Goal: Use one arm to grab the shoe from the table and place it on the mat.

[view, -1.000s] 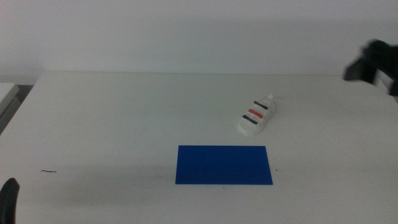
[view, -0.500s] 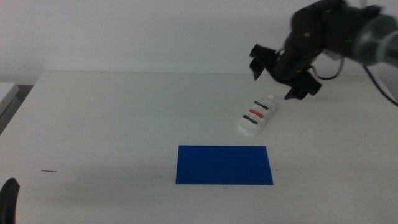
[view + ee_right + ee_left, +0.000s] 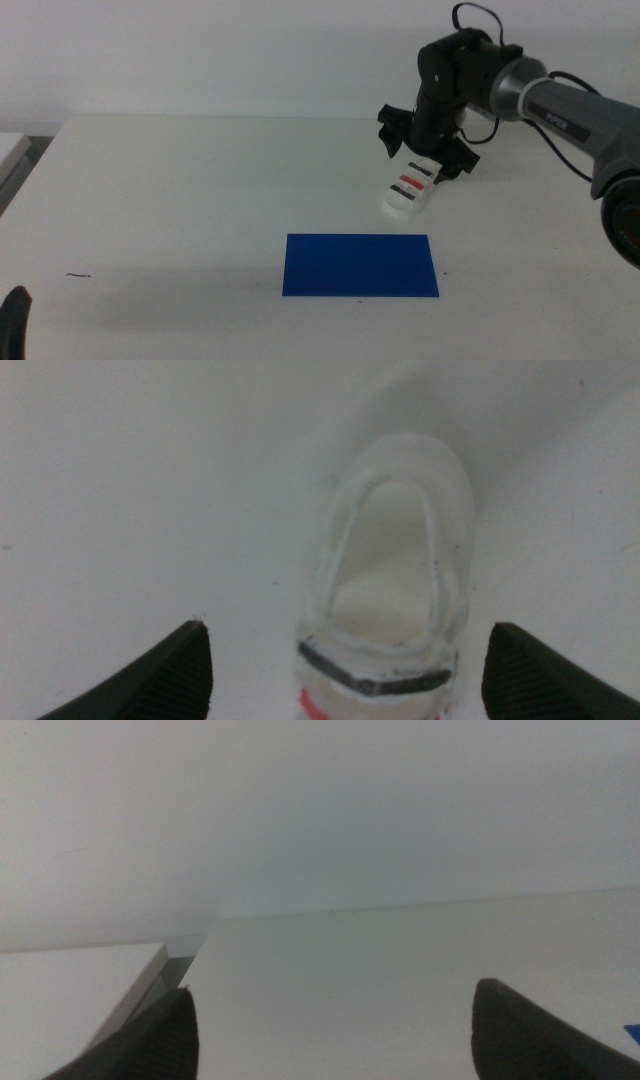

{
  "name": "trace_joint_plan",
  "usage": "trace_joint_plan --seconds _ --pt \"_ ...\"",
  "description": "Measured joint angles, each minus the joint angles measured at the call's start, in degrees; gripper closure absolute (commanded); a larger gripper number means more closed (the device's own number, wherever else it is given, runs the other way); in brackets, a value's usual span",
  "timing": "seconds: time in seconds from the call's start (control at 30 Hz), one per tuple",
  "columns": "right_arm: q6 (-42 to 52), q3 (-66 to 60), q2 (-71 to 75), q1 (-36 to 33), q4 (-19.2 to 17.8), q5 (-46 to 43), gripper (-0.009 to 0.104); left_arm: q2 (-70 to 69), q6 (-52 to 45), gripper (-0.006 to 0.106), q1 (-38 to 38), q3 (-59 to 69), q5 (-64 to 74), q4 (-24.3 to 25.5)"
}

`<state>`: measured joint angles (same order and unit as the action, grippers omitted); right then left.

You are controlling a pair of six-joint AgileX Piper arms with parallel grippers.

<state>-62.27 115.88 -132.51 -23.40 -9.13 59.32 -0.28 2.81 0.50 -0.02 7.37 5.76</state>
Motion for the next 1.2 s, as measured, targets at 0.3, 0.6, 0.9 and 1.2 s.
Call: trace_joint_plan --seconds 0.3,0.6,0.9,1.2 --pt "-0.6 0.0 -2.5 0.0 0.0 0.4 0.046 0.0 0.0 0.007 0.0 0.0 0.0 0.0" --pt "-0.7 0.3 -0.7 -1.2 -4.3 2.9 0.078 0.0 0.0 0.007 0.0 0.0 0.0 0.0" --pt "-6.3 -1.2 7.6 -12.6 -8.6 6.5 0.078 0.0 0.0 0.007 0.0 0.0 0.0 0.0" --pt "-18.5 -16.0 12.6 -21.1 -8.6 2.4 0.078 0.0 0.0 0.007 0.0 0.0 0.0 0.0"
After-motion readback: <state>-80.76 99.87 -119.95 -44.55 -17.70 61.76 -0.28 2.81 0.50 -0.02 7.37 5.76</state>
